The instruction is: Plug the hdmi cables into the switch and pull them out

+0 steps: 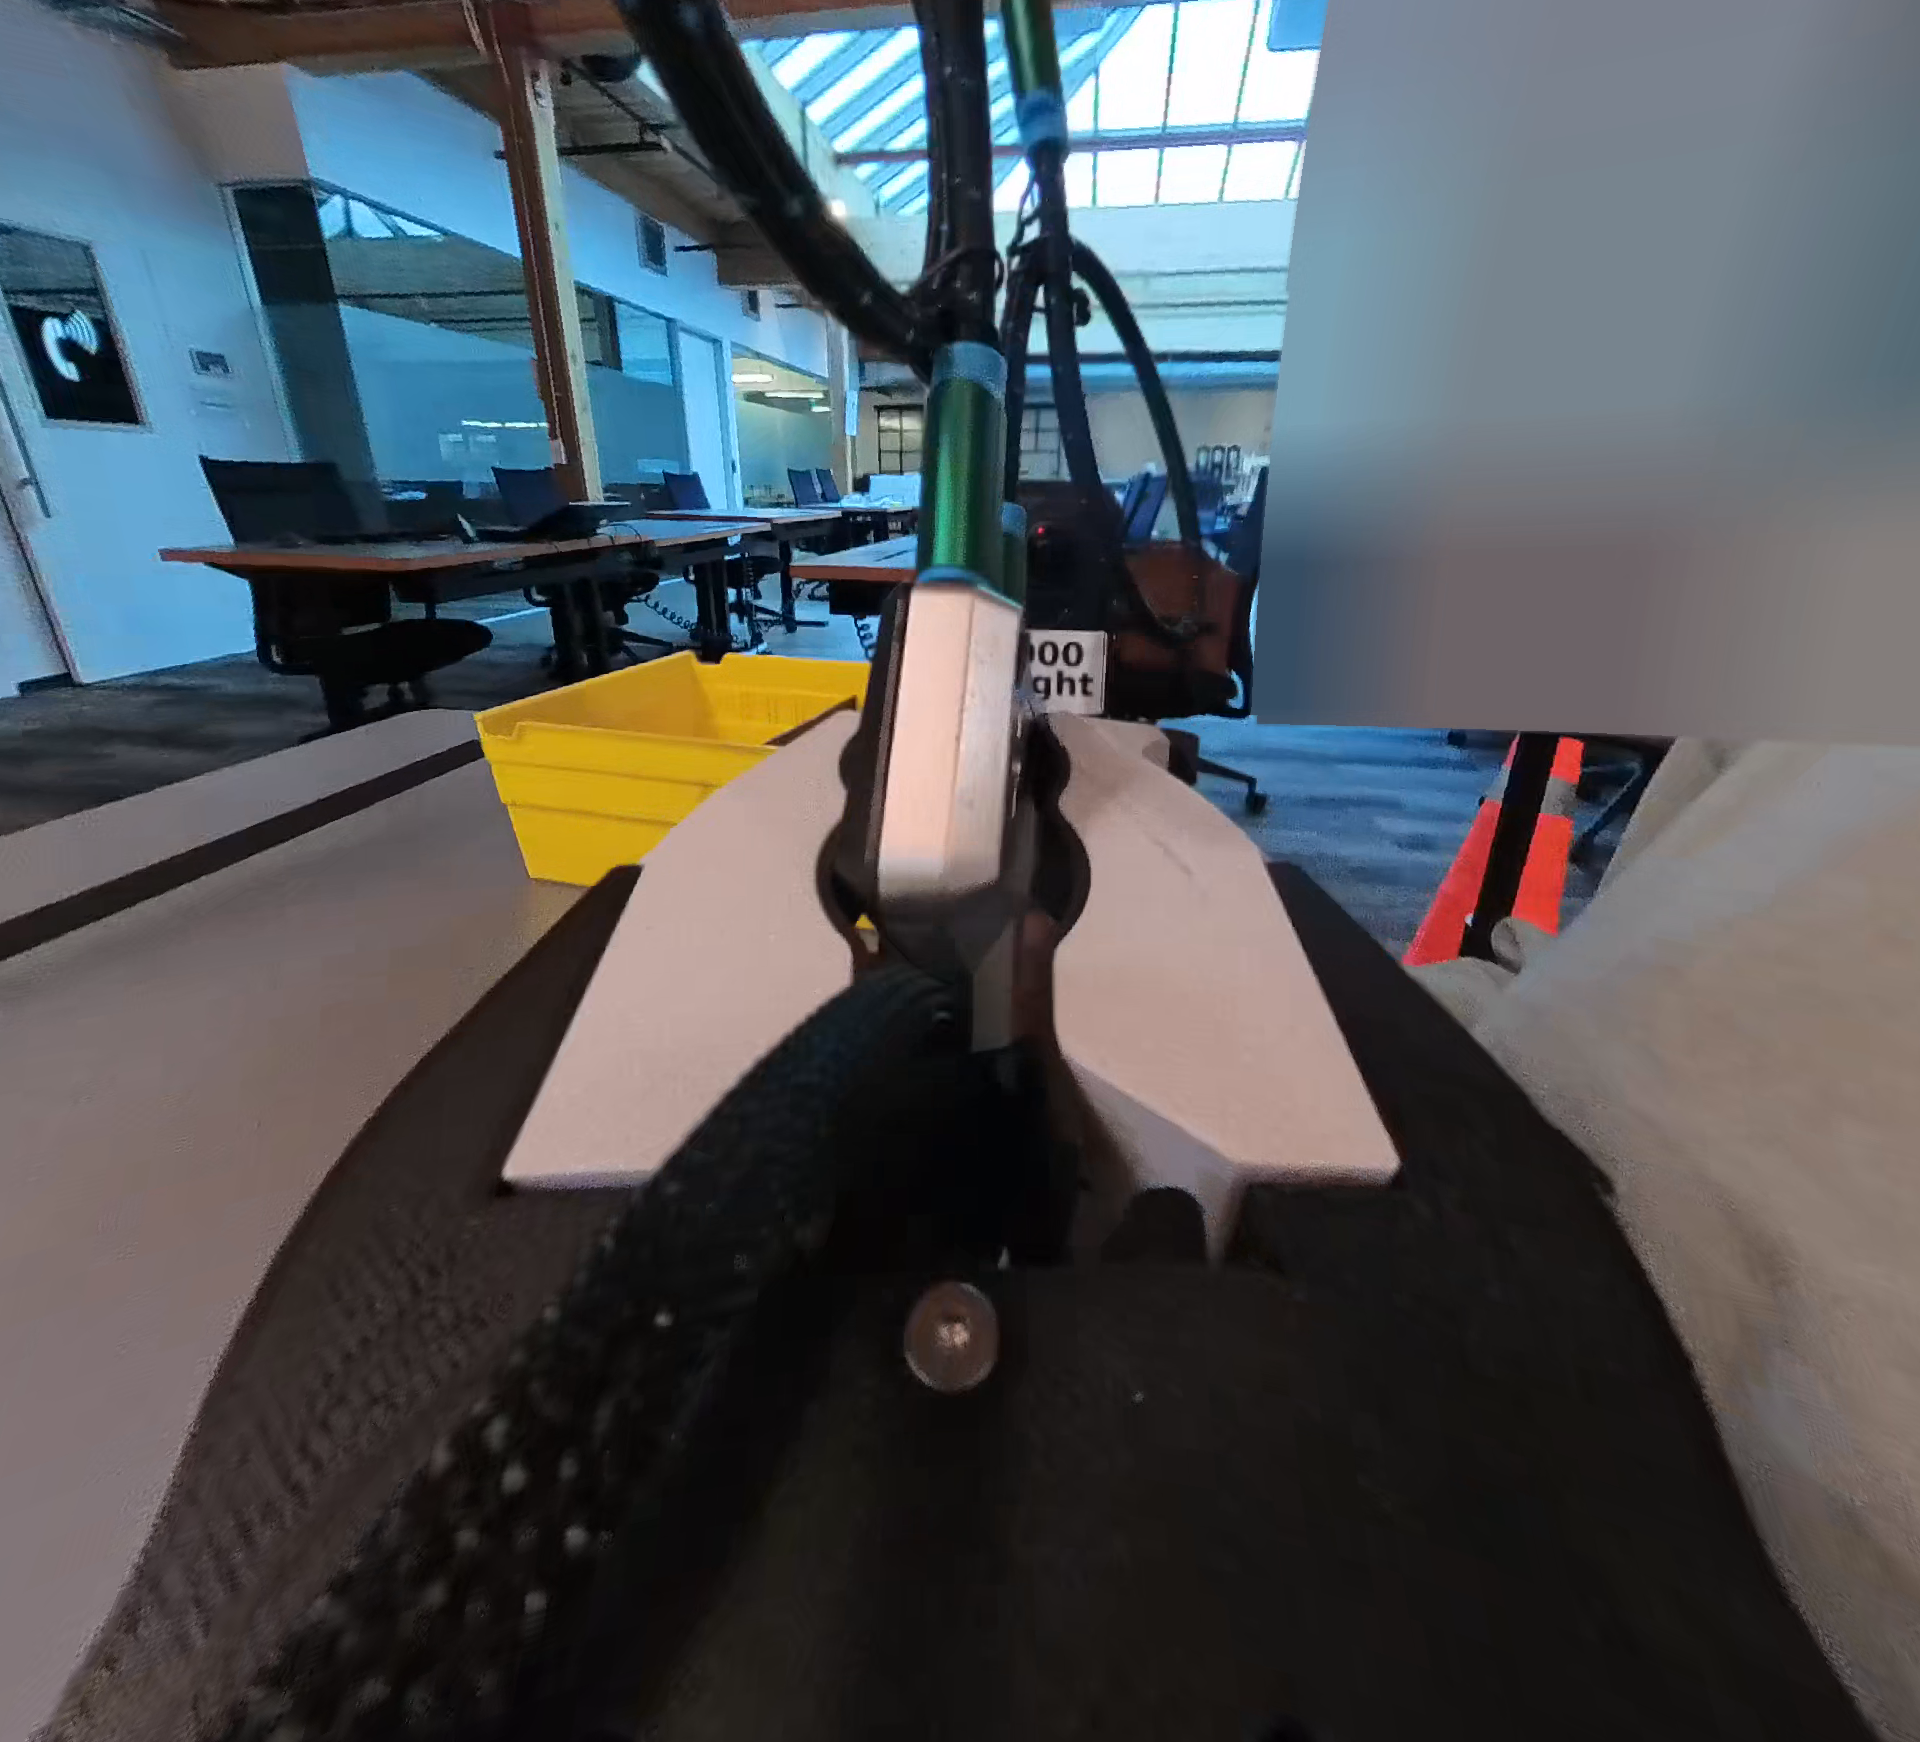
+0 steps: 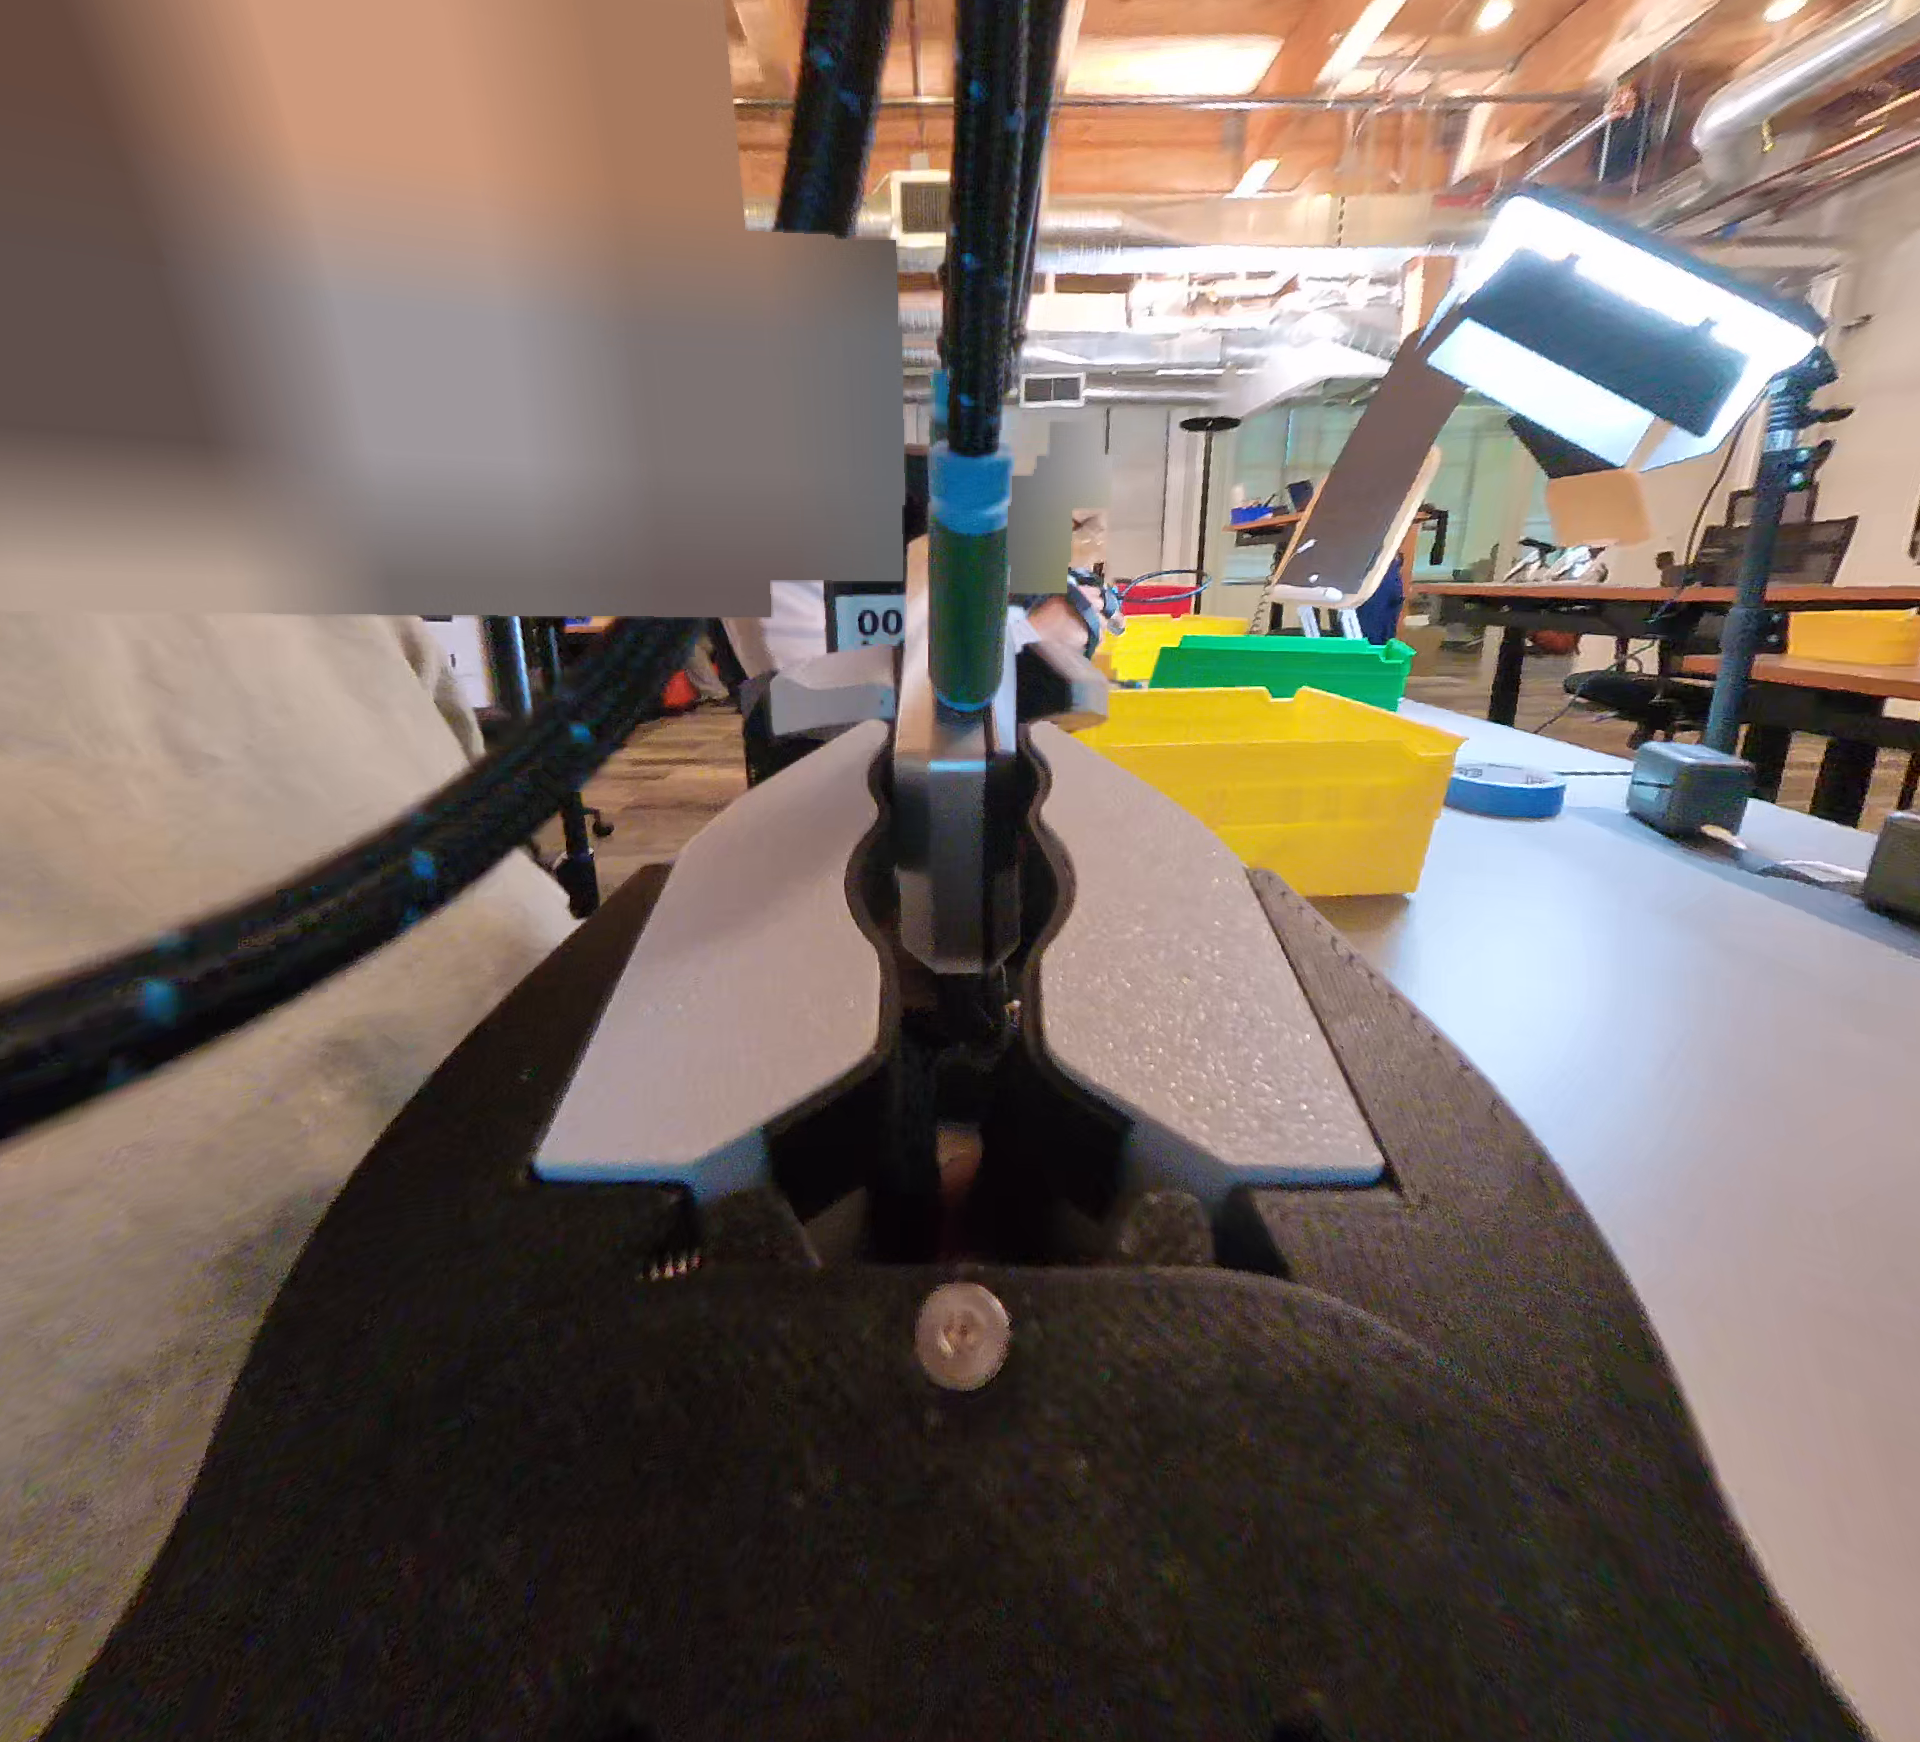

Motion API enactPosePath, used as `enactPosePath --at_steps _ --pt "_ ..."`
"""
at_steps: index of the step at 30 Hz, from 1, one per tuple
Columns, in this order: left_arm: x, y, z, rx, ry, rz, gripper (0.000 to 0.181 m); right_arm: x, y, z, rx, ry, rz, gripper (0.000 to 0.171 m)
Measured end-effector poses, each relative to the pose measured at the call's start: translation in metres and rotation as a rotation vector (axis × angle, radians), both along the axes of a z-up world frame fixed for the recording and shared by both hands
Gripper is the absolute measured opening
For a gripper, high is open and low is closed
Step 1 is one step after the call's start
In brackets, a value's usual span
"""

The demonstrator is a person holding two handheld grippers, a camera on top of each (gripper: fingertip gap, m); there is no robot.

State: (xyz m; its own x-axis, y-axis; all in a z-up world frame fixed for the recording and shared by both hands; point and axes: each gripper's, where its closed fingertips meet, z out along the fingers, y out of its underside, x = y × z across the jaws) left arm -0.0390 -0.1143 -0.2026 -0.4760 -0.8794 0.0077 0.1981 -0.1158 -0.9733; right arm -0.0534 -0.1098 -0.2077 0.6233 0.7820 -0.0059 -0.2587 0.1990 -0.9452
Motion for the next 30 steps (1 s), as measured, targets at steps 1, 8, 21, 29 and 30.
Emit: enactPosePath --at_steps 1,8,21,29,30 --pt "0.000 0.000 -0.001 0.006 0.015 -0.005 0.026 0.000 0.000 -0.001 -0.008 -0.009 -0.001 0.020" --pt "0.005 0.005 -0.007 -0.057 0.061 -0.002 0.023 0.042 -0.011 0.029 0.063 0.268 -0.038 0.021" --pt "0.021 0.029 -0.005 0.328 -0.129 0.586 0.023 0.052 0.026 0.022 0.049 0.330 -0.514 0.032" --pt "0.027 0.030 -0.016 0.504 -0.120 0.657 0.024 0.060 0.027 0.015 -0.001 0.238 -0.589 0.020" --pt "0.029 0.031 -0.019 0.500 -0.099 0.653 0.025 0.059 0.028 0.013 -0.012 0.237 -0.578 0.021"
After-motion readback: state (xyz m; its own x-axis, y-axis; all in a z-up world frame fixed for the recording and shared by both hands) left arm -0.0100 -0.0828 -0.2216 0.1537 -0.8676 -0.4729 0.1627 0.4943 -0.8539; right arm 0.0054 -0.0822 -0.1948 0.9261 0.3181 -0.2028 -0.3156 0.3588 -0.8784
